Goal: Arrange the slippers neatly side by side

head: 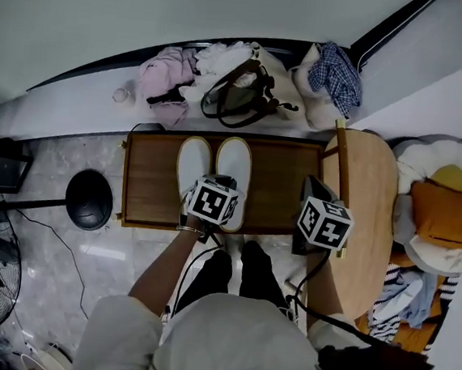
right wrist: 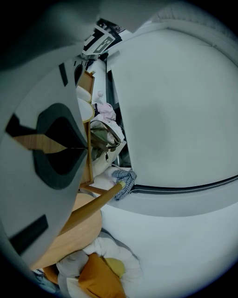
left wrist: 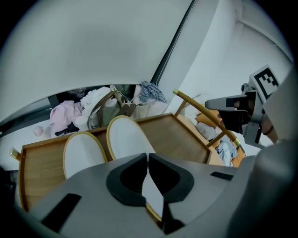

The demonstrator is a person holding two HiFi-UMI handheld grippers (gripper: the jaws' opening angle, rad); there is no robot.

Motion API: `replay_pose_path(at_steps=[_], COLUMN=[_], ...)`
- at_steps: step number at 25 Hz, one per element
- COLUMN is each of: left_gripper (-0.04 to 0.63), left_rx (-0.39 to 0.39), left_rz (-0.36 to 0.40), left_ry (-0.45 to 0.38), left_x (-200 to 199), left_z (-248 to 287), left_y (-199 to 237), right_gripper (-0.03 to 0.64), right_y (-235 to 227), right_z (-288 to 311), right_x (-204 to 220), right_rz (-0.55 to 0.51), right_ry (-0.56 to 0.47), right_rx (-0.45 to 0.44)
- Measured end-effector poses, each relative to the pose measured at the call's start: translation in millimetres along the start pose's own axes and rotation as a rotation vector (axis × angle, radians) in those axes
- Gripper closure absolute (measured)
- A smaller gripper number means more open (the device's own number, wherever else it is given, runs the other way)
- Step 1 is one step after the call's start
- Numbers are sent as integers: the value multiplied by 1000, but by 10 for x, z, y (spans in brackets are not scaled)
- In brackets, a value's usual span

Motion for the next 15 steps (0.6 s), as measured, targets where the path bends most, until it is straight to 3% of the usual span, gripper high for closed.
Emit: replay_pose_path(at_steps=[15], left_gripper=[568], left_rx=[-29], left_rz=[-12], left_ry=[26], left_x=[33], left_z=[124], left_y=[114], right_gripper=[583], right_y=[-1], right_z=[47], right_x=[142], right_rz=[9], right_ry=[37], right_rx=[0])
Point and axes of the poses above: the fingertips, and each gripper's own axes: z forward along the fingers, y to its left, x out of its underside, the point moved 9 cm from there along -z, backward along the fingers, and after that the axes turned 14 degrees about -z, right-handed, at the moved point
